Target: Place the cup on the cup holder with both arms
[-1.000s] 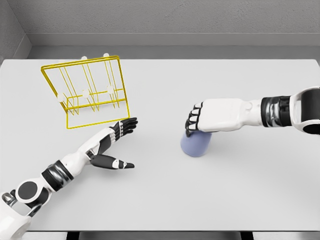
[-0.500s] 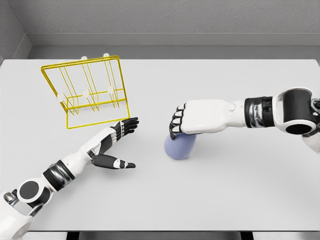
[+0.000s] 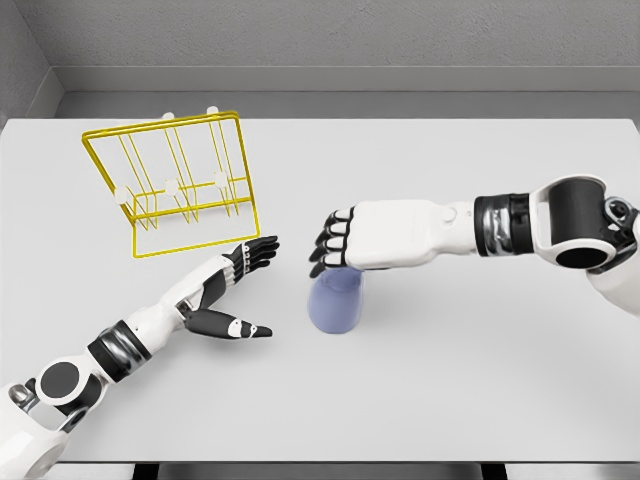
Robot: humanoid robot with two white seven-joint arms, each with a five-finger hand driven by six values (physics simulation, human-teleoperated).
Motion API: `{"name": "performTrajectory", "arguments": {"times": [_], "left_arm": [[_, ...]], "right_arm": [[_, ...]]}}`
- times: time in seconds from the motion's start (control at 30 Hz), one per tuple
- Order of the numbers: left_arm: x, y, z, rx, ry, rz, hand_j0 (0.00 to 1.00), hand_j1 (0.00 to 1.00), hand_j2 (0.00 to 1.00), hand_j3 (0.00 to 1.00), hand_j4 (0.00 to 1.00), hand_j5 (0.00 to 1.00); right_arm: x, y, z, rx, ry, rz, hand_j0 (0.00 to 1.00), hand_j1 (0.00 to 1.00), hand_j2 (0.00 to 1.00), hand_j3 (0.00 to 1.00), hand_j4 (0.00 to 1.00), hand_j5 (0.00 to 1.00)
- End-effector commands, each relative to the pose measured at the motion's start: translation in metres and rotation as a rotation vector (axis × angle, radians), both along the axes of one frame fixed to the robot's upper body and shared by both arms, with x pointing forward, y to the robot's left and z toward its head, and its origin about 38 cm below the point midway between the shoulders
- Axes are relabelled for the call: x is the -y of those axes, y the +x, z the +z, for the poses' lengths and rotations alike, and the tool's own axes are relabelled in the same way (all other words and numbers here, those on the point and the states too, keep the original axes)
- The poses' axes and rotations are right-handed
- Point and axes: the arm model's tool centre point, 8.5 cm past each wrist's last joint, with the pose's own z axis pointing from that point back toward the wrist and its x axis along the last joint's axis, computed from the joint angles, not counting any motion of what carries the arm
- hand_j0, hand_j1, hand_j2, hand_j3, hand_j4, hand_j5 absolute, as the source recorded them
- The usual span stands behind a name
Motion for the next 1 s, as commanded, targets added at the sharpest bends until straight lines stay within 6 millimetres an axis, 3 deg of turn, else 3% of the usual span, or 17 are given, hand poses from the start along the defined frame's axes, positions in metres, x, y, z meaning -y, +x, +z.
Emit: {"name": "performTrajectory", "arguments": {"times": [0.0, 0.07, 0.17, 0.2, 0.23, 0.33, 0.43, 0.57, 0.63, 0.7, 0.97], "left_arm": [[0.0, 0.0, 0.0, -0.002, -0.002, 0.001, 1.0, 1.0, 1.0, 1.0, 1.0, 1.0], [0.0, 0.0, 0.0, -0.002, -0.002, 0.001, 1.0, 1.0, 1.0, 1.0, 1.0, 1.0], [-0.001, 0.001, 0.0, -0.003, -0.001, 0.004, 1.0, 1.0, 1.0, 1.0, 1.0, 1.0], [-0.001, 0.001, 0.0, -0.003, -0.001, 0.004, 1.0, 1.0, 1.0, 1.0, 1.0, 1.0], [-0.001, 0.0, -0.001, -0.004, -0.001, 0.003, 1.0, 1.0, 1.0, 1.0, 1.0, 1.0], [-0.001, 0.001, 0.0, -0.001, -0.001, 0.002, 1.0, 1.0, 1.0, 1.0, 1.0, 1.0], [0.009, 0.002, -0.002, -0.006, -0.013, -0.01, 1.0, 1.0, 1.0, 1.0, 1.0, 1.0], [0.022, 0.006, -0.001, -0.026, -0.011, -0.029, 1.0, 1.0, 1.0, 1.0, 1.0, 1.0], [0.028, 0.008, 0.0, -0.033, -0.001, -0.045, 1.0, 1.0, 1.0, 1.0, 1.0, 1.0], [0.038, 0.011, 0.001, -0.041, -0.011, -0.052, 1.0, 1.0, 1.0, 1.0, 1.0, 1.0], [0.056, 0.012, 0.006, -0.04, -0.025, -0.085, 1.0, 1.0, 1.0, 1.0, 1.0, 1.0]], "right_arm": [[0.0, 0.0, 0.001, -0.001, 0.006, -0.003, 1.0, 1.0, 1.0, 1.0, 1.0, 1.0], [0.007, 0.007, 0.018, 0.029, 0.045, -0.031, 1.0, 1.0, 1.0, 1.0, 1.0, 1.0], [0.032, 0.014, 0.07, 0.032, 0.234, -0.076, 1.0, 1.0, 1.0, 1.0, 1.0, 1.0], [0.046, 0.014, 0.086, 0.021, 0.309, -0.094, 1.0, 1.0, 1.0, 1.0, 1.0, 1.0], [0.06, 0.015, 0.089, 0.016, 0.343, -0.129, 1.0, 1.0, 1.0, 1.0, 1.0, 1.0], [0.135, 0.009, 0.089, 0.055, 0.484, -0.339, 1.0, 1.0, 1.0, 1.0, 1.0, 1.0], [0.175, 0.016, 0.067, 0.009, 0.517, -0.475, 1.0, 1.0, 1.0, 1.0, 1.0, 1.0], [0.192, 0.016, 0.03, -0.081, 0.516, -0.555, 1.0, 1.0, 1.0, 1.0, 1.0, 1.0], [0.197, 0.015, -0.001, -0.154, 0.557, -0.608, 1.0, 1.0, 1.0, 1.0, 1.0, 1.0], [0.19, 0.015, -0.006, -0.165, 0.593, -0.599, 1.0, 1.0, 1.0, 1.0, 1.0, 1.0], [0.205, 0.008, -0.011, -0.163, 0.621, -0.647, 1.0, 1.0, 1.0, 1.0, 1.0, 1.0]]}}
